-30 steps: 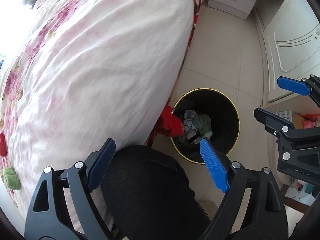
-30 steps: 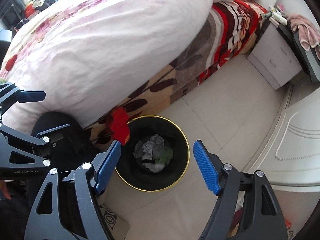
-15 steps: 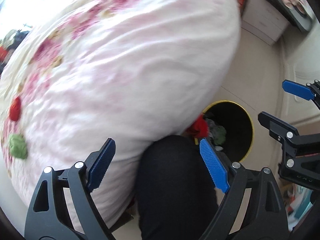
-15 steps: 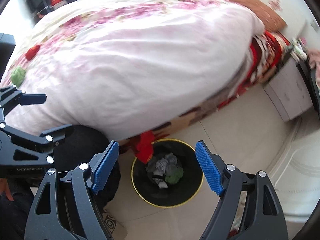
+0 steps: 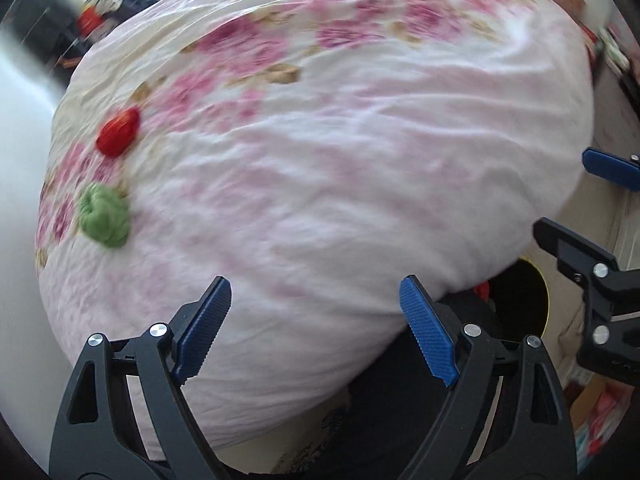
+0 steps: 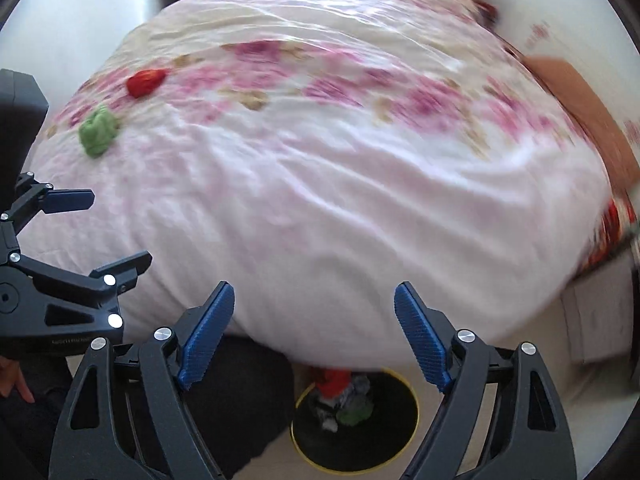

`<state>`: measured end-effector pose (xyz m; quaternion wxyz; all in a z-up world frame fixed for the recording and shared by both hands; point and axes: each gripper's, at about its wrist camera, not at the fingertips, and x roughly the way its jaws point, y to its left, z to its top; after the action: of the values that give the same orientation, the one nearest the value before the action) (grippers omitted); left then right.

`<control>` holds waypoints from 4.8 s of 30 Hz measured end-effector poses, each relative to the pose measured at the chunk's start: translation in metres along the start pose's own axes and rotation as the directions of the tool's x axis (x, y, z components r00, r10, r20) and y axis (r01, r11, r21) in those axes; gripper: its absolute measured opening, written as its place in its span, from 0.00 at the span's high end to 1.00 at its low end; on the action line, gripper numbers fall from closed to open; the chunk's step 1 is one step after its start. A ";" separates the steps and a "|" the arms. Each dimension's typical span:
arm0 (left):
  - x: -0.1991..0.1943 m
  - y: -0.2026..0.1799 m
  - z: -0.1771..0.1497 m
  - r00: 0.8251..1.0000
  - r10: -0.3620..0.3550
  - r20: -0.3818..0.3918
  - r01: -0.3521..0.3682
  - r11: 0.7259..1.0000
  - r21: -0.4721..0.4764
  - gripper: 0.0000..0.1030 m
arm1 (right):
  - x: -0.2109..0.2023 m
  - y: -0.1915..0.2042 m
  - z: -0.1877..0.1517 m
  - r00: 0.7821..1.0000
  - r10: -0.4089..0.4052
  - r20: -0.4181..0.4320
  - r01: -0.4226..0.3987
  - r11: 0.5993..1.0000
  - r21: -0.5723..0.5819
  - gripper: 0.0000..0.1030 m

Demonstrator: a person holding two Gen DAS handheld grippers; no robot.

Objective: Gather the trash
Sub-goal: 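Move both open tools back over the bed toward the green and red socks, then grasp the green fuzzy sock with the left tool while the right tool grasps the red sock, then carry the green fuzzy sock and red sock over the black bin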

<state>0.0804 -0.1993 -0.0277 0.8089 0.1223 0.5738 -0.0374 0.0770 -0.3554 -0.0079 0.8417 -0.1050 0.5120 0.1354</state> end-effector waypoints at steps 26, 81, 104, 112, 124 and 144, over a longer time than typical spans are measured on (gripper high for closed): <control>0.033 0.147 0.000 0.994 0.070 -0.079 -0.097 0.897 -0.431 0.18 | 0.046 0.104 0.129 0.989 0.149 0.009 -0.140 0.944 -0.300 0.18; 0.159 0.328 0.044 0.996 -0.058 -0.062 -0.004 0.695 -0.719 0.57 | 0.247 0.307 0.311 0.923 0.337 -0.183 -0.342 0.507 -0.791 0.58; 0.090 0.277 0.011 0.999 -0.001 -0.039 -0.024 0.774 -0.633 0.57 | 0.161 0.216 0.226 0.954 0.268 -0.134 -0.297 0.782 -0.549 0.59; 0.058 0.227 0.002 1.000 0.007 -0.021 -0.017 0.828 -0.560 0.57 | 0.114 0.197 0.183 0.962 0.255 -0.099 -0.269 0.820 -0.506 0.59; 0.025 0.170 -0.008 1.000 0.000 0.022 0.009 0.908 -0.418 0.57 | 0.061 0.157 0.112 0.972 0.225 -0.060 -0.231 0.901 -0.367 0.59; -0.017 0.046 -0.021 0.993 -0.071 0.096 0.081 0.992 -0.101 0.57 | -0.013 0.061 -0.013 0.989 0.143 0.043 -0.143 0.990 0.002 0.59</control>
<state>0.0645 -0.1515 -0.0109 0.8379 0.0556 0.5412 -0.0436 0.0400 -0.3034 -0.0041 0.8409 -0.0630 0.5003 0.1966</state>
